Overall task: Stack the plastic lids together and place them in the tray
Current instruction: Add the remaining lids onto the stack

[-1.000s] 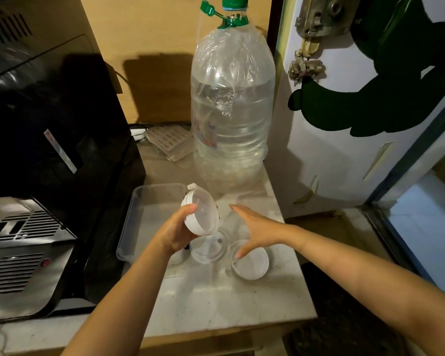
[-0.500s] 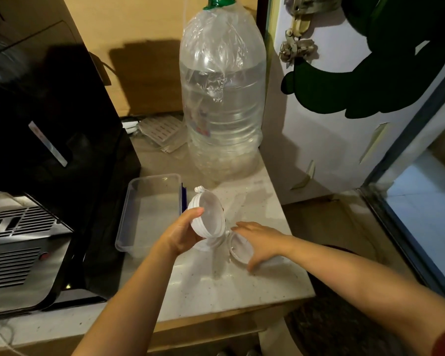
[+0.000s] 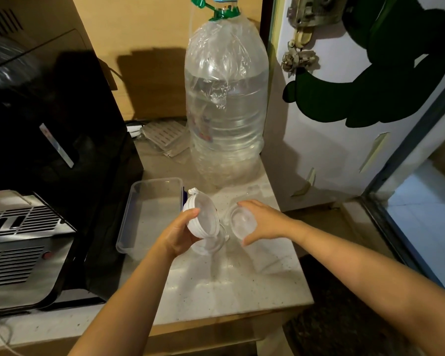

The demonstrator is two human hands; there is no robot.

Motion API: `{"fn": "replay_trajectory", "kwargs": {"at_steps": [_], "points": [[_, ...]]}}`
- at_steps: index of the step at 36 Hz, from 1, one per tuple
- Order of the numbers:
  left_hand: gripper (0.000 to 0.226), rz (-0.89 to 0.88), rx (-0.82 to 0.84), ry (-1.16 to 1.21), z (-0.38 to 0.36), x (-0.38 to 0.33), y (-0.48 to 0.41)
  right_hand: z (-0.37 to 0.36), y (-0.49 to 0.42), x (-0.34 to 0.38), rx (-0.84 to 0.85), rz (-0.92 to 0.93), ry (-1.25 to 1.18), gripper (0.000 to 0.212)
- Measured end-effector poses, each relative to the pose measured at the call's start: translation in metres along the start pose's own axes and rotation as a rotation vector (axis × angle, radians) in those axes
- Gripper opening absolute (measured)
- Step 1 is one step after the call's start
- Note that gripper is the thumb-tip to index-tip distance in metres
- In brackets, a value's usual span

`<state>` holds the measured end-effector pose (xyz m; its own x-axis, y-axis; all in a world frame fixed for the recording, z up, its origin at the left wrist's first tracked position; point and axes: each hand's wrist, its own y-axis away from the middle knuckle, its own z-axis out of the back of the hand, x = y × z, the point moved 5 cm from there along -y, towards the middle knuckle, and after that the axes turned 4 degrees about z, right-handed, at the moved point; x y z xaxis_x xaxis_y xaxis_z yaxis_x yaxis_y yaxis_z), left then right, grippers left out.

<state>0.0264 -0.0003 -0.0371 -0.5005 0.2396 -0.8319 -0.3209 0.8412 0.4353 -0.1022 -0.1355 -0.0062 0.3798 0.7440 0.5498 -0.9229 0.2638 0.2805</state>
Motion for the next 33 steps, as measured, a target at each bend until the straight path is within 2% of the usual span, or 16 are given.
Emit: {"fn": "replay_trajectory", "kwargs": {"at_steps": [6, 13, 20, 29, 33], "points": [[0.123, -0.053, 0.013, 0.041, -0.005, -0.007, 0.001, 0.039, 0.006, 0.020, -0.142, 0.045, -0.189, 0.087], [0.117, -0.150, 0.075, 0.038, -0.019, -0.023, 0.008, 0.049, -0.005, 0.041, -0.158, 0.057, -0.404, 0.093], [0.097, -0.228, 0.135, 0.010, -0.031, -0.039, 0.014, 0.046, -0.014, 0.063, -0.157, 0.093, -0.463, 0.087], [0.094, -0.280, 0.151, 0.010, -0.042, -0.053, 0.018, 0.045, -0.020, 0.077, -0.188, 0.110, -0.500, 0.084], [0.082, -0.276, 0.153, 0.015, -0.044, -0.053, 0.016, 0.045, -0.022, 0.079, -0.196, 0.107, -0.476, 0.084]]}}
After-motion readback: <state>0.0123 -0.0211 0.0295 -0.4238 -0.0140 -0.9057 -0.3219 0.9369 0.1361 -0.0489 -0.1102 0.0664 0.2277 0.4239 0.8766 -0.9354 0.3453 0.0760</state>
